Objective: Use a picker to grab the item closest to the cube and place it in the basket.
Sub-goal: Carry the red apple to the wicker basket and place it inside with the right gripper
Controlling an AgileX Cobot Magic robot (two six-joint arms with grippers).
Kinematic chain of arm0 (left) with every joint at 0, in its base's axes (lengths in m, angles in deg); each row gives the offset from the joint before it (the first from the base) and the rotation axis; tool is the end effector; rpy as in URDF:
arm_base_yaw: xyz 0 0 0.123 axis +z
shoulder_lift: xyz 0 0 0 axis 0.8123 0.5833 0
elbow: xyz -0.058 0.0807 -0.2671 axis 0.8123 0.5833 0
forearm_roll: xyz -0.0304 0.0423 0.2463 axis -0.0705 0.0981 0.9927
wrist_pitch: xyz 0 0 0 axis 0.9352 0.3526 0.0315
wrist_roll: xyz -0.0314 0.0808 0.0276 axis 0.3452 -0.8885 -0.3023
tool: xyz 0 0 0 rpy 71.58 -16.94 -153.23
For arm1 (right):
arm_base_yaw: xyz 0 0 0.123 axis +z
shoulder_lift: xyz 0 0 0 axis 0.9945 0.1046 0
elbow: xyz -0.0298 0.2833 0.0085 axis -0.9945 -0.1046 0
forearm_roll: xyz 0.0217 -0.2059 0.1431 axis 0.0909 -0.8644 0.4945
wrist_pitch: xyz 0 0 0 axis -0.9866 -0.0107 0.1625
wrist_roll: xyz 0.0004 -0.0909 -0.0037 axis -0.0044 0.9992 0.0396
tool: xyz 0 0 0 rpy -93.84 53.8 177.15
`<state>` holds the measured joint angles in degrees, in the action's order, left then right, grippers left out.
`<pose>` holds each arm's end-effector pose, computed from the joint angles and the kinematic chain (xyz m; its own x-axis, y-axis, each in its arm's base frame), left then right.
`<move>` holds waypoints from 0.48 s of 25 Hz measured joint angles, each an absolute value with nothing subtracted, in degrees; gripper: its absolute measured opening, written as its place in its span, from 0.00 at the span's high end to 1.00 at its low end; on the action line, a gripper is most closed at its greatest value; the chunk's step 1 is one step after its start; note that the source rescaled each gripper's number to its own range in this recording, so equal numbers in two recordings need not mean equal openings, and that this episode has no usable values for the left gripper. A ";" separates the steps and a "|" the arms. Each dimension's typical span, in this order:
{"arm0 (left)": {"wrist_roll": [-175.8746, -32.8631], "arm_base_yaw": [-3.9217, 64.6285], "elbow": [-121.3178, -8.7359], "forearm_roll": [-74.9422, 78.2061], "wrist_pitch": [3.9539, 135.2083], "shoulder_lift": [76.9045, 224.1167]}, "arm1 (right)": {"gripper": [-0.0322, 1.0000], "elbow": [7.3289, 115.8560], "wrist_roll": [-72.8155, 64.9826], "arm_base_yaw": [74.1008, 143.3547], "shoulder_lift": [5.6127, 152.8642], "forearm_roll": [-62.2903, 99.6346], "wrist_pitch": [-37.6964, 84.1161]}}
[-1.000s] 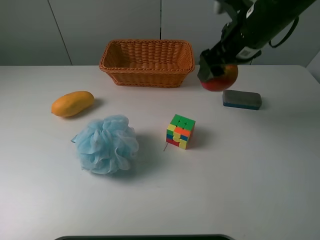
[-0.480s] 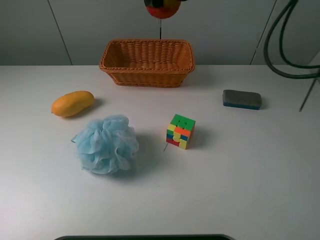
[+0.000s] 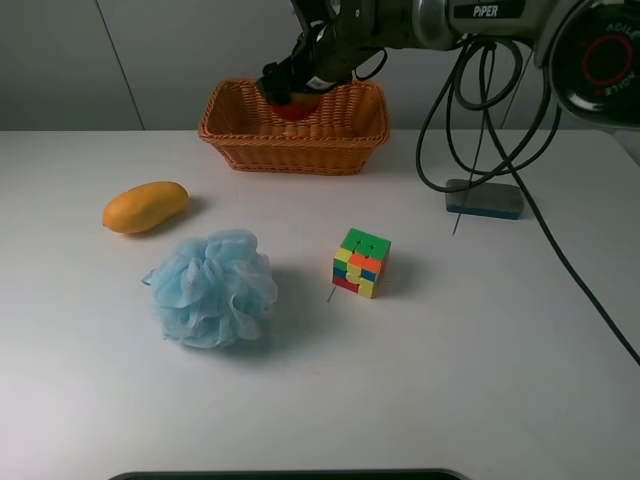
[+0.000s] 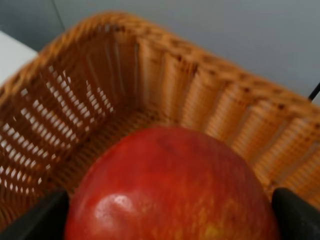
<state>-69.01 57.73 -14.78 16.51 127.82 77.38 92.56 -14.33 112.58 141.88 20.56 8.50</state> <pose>-0.0073 0.0014 0.2787 -0.4642 -0.0391 -0.8848 -0.0836 0.9965 -0.0002 0.4702 0.2634 0.1662 -0.5688 -0.3791 -0.7299 -0.5569 0.8306 0.0027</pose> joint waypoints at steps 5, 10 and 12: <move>-69.01 57.73 -14.78 16.51 127.82 77.38 | 0.93 93.14 -13.93 112.58 141.88 20.56 8.58; -69.01 57.73 -14.78 16.51 127.82 77.38 | 0.03 93.36 -13.21 112.58 141.88 20.56 8.71; -69.01 57.73 -14.78 16.51 127.82 77.38 | 0.01 93.35 -13.00 112.58 141.88 20.56 8.51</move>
<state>-69.01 57.73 -14.78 16.51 127.82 77.38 93.35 -13.00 112.58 141.88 20.56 8.51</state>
